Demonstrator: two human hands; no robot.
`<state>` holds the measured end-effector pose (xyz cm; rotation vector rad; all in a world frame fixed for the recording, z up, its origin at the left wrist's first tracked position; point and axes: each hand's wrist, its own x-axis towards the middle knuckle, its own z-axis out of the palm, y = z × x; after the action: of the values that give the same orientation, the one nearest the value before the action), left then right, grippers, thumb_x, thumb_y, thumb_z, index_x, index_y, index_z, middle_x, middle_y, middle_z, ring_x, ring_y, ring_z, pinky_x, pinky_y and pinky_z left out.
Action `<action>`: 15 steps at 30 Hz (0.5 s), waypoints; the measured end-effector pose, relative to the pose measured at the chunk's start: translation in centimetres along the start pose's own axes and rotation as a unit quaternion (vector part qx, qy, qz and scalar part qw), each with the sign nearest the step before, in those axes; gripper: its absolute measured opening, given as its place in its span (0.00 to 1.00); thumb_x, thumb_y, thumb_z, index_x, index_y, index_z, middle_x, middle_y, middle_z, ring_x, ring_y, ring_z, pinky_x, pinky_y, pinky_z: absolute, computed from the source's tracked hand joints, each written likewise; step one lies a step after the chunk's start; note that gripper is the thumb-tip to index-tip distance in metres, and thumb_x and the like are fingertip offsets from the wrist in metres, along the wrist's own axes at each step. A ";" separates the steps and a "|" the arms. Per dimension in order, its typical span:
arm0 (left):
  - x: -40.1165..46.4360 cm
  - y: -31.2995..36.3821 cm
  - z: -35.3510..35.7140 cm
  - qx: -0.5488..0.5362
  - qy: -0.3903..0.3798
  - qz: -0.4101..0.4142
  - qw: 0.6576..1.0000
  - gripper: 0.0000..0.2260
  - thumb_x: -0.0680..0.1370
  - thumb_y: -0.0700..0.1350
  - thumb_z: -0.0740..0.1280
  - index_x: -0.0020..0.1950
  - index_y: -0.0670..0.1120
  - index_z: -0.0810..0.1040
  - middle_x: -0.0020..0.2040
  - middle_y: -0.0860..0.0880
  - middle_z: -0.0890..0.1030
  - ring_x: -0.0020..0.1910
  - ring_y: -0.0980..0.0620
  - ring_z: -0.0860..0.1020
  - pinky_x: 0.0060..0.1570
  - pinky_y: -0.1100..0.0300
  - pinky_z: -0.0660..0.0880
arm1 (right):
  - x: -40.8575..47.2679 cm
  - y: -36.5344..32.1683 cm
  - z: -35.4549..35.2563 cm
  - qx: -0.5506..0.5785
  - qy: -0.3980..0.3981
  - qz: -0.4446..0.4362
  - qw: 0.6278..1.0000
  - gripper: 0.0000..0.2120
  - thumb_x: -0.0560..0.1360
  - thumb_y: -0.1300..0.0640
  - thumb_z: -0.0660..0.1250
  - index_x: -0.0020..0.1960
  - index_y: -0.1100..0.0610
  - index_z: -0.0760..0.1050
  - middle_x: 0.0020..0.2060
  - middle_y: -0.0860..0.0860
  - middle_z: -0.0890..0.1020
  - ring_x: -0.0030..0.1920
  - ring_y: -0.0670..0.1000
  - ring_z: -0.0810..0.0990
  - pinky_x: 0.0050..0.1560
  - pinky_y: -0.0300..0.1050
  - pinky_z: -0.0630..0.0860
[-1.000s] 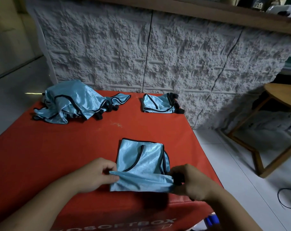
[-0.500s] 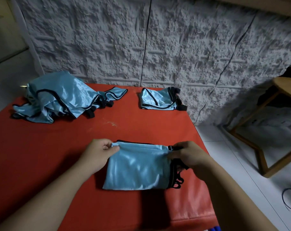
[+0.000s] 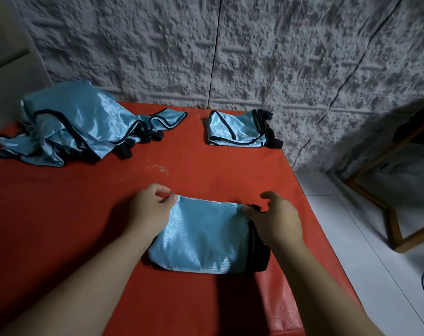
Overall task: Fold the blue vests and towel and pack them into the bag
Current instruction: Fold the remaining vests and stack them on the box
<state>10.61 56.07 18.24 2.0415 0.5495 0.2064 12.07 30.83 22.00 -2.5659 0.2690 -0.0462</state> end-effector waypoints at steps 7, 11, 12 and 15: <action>-5.4 1.2 1.7 0.241 0.025 0.312 0.919 0.17 0.74 0.42 0.62 0.61 0.47 0.80 0.62 0.45 0.79 0.64 0.42 0.75 0.65 0.47 0.73 | -5.3 -3.3 3.5 0.022 0.000 -0.310 0.950 0.27 0.76 0.59 0.63 0.75 0.58 0.69 0.75 0.56 0.69 0.77 0.54 0.63 0.79 0.44 0.55; -7.1 -1.5 3.0 0.391 -0.153 0.229 0.878 0.32 0.78 0.57 0.49 0.82 0.52 0.53 0.83 0.52 0.48 0.81 0.51 0.41 0.79 0.44 0.40 | -6.9 -2.2 6.2 -0.131 -0.137 -0.303 0.934 0.32 0.80 0.47 0.39 0.83 0.55 0.44 0.82 0.51 0.48 0.79 0.47 0.35 0.78 0.51 0.32; -7.1 -2.1 2.9 0.404 -0.156 0.213 0.876 0.34 0.76 0.58 0.40 0.83 0.53 0.47 0.83 0.53 0.43 0.80 0.52 0.37 0.78 0.44 0.37 | -6.8 -1.6 6.6 -0.156 -0.142 -0.296 0.932 0.31 0.82 0.46 0.37 0.83 0.56 0.43 0.82 0.50 0.45 0.77 0.46 0.33 0.76 0.51 0.29; -6.8 -2.9 2.9 0.432 -0.141 0.199 0.869 0.36 0.73 0.60 0.30 0.82 0.53 0.38 0.82 0.55 0.38 0.79 0.54 0.34 0.76 0.43 0.34 | -6.4 -0.1 7.7 -0.216 -0.075 -0.279 0.933 0.31 0.85 0.42 0.43 0.81 0.58 0.56 0.80 0.52 0.58 0.79 0.49 0.45 0.78 0.56 0.40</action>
<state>4.76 51.89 14.77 2.9873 -0.0067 -0.1353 6.55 36.25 15.73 -2.9767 -0.5767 -0.0007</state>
